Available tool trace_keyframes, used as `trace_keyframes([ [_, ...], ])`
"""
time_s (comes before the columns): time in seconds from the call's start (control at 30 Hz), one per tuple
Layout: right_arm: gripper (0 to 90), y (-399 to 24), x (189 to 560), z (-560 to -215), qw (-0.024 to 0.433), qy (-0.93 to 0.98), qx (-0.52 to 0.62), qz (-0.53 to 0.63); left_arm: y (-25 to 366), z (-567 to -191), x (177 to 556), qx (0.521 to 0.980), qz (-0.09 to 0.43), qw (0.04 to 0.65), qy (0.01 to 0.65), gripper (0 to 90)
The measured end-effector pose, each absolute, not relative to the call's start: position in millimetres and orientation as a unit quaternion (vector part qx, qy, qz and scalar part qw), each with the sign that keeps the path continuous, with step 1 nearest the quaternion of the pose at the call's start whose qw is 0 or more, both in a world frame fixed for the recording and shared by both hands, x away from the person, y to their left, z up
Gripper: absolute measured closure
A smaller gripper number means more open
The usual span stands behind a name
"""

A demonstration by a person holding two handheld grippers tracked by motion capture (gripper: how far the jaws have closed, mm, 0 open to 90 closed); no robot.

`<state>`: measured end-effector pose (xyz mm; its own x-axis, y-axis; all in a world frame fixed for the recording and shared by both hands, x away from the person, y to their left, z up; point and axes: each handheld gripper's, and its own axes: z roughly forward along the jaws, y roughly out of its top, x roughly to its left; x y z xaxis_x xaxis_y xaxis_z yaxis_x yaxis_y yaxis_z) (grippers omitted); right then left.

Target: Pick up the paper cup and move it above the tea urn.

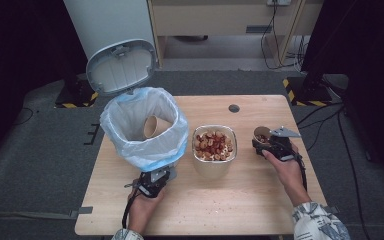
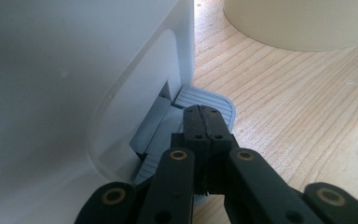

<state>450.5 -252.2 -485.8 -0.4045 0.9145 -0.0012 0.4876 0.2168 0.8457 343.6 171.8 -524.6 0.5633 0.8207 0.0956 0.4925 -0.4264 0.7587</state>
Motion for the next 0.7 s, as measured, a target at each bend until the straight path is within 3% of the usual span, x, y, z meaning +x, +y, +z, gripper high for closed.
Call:
trace_keyframes([
  [0.7,30.9,-238.6,455.8,-436.2,0.272,0.764,0.419,0.408,171.9,-524.7,343.9,0.811,0.233,0.353,0.405,89.7],
])
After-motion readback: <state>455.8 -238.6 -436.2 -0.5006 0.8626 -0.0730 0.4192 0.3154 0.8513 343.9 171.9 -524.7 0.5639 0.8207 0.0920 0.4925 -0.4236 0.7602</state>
